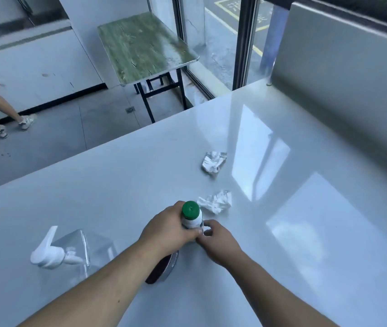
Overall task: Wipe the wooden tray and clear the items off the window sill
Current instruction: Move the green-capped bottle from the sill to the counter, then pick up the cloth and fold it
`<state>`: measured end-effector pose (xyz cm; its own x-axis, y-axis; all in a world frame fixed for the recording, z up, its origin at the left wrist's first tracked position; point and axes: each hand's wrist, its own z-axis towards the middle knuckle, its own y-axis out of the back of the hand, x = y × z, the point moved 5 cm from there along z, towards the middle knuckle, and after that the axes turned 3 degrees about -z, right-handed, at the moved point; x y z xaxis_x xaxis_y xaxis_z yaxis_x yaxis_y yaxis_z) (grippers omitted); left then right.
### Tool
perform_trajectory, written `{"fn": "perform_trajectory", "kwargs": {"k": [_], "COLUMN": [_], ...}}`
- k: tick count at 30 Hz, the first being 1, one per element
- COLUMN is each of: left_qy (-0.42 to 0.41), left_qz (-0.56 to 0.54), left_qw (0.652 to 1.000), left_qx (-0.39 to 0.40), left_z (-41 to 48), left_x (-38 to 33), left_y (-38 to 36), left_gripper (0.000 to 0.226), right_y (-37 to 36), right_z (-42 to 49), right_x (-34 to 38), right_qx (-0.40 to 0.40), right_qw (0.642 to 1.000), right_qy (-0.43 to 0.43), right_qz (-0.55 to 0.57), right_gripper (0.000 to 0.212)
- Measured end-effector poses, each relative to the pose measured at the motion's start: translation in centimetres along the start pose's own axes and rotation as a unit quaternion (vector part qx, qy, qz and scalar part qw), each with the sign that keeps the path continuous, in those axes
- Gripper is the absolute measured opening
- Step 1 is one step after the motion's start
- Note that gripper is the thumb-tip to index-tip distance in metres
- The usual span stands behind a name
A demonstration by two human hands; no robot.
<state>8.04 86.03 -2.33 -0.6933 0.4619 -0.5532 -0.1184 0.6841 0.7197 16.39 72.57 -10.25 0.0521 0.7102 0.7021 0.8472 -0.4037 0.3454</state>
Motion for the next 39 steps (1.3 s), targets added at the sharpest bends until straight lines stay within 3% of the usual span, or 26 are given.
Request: {"fn": "perform_trajectory", "kwargs": {"k": [2, 6, 11, 17, 21, 28, 33, 39], "left_qy": [0.005, -0.004, -0.073, -0.23, -0.354, -0.492, -0.57, -0.62], "left_qz": [-0.002, 0.003, 0.056, 0.09, 0.101, 0.129, 0.141, 0.162], "left_qw": [1.0, 1.0, 0.992, 0.958, 0.926, 0.861, 0.805, 0.756], "left_qx": [0.006, -0.008, -0.089, -0.149, -0.086, 0.023, 0.084, 0.135], "left_z": [-0.1, -1.5, -5.4, -12.9, -20.3, -33.1, -43.0, -51.7], "left_x": [0.4, -0.1, -2.9, -9.0, -13.5, -21.8, -28.2, -33.5], "left_y": [0.3, 3.6, 10.2, 13.3, 7.9, -4.2, -13.0, -25.3], "left_gripper": [0.062, 0.11, 0.093, 0.083, 0.083, 0.066, 0.067, 0.065], "right_y": [0.0, 1.9, 6.3, 10.6, 10.8, 11.0, 10.8, 11.9], "right_z": [-0.2, -2.1, -9.2, -24.7, -36.9, -55.9, -68.0, -76.2], "right_x": [-0.1, 2.8, 8.6, 11.5, 5.9, -8.0, -17.7, -30.3], "right_qx": [-0.008, -0.07, -0.22, -0.436, -0.513, -0.584, -0.636, -0.643], "right_qw": [1.0, 0.993, 0.949, 0.838, 0.8, 0.757, 0.723, 0.712], "right_qy": [-0.004, 0.022, 0.111, 0.157, 0.094, -0.062, -0.154, -0.241], "right_qz": [-0.023, -0.095, -0.194, -0.289, -0.298, -0.286, -0.222, -0.147], "right_gripper": [0.052, 0.065, 0.061, 0.069, 0.079, 0.073, 0.07, 0.064]}}
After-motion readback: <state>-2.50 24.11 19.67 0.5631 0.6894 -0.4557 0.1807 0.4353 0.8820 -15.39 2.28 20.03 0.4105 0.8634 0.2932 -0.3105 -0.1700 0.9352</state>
